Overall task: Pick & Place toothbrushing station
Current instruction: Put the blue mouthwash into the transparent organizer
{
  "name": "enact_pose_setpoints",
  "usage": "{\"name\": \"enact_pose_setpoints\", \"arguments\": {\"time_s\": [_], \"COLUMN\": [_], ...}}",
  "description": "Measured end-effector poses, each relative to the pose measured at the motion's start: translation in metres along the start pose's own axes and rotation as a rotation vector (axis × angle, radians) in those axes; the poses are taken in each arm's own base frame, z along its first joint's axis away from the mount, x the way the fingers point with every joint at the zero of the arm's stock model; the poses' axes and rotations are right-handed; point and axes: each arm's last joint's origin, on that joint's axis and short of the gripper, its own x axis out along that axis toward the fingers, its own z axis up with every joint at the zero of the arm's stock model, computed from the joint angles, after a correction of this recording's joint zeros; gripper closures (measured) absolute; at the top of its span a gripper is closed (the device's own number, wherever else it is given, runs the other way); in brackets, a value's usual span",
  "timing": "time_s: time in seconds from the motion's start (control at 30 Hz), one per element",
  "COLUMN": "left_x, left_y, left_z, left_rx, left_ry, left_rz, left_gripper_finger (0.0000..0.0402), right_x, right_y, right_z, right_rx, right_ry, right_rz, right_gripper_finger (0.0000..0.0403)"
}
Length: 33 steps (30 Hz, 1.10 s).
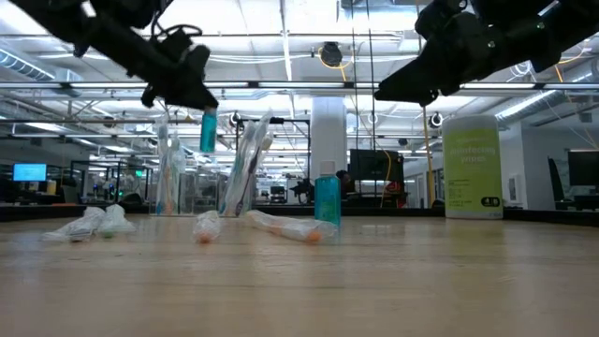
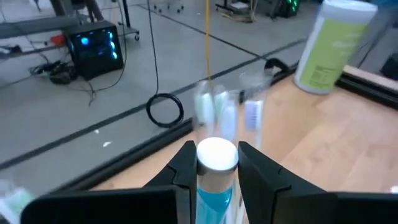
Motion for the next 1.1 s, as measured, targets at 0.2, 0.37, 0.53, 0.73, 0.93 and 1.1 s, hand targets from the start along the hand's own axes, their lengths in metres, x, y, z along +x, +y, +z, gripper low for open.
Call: {"name": "enact_pose_setpoints", "arguments": {"time_s": [0.2,0.37,0.53,0.73,0.93,1.1], "left_x": [0.007,0.009,0.008,0.017,0.031,0.040], "left_y": [0.014,0.023,0.024,0.021,0.017,0.019], "left_z": [-0.039,-0.060,-0.065,-0.075,-0.082,-0.088], "left_rx": [-0.095,-0.153,-0.156,-0.131,-0.118,-0.095], "left_ry": [-0.054,-0.069,-0.055,-0.003,-0.024,-0.027], "left_rz": [0.031,0.051,0.041,0.061,0.060,0.082], "left_gripper_finger": [0.0328,0.0328,0.0328,0.0328,0.0328,0.0328], "right_x": [0.000,0.000,0.000,0.000,0.000,0.000], "right_y": [-0.001,-0.001,-0.001,-0.001,-0.001,-0.001], "right_z": [0.001,0.001,0.002,0.003,0.003,0.003], "right_rx": [-0.011,-0.012,-0.015,-0.021,-0.021,-0.021], "right_ry": [-0.008,-0.009,-0.020,-0.029,-0.030,-0.029], "right_rz": [-0.022,-0.022,-0.023,-0.023,-0.023,-0.023], "right_gripper_finger": [0.0229,0.0231,0.0231,0.0232,0.0232,0.0232]}}
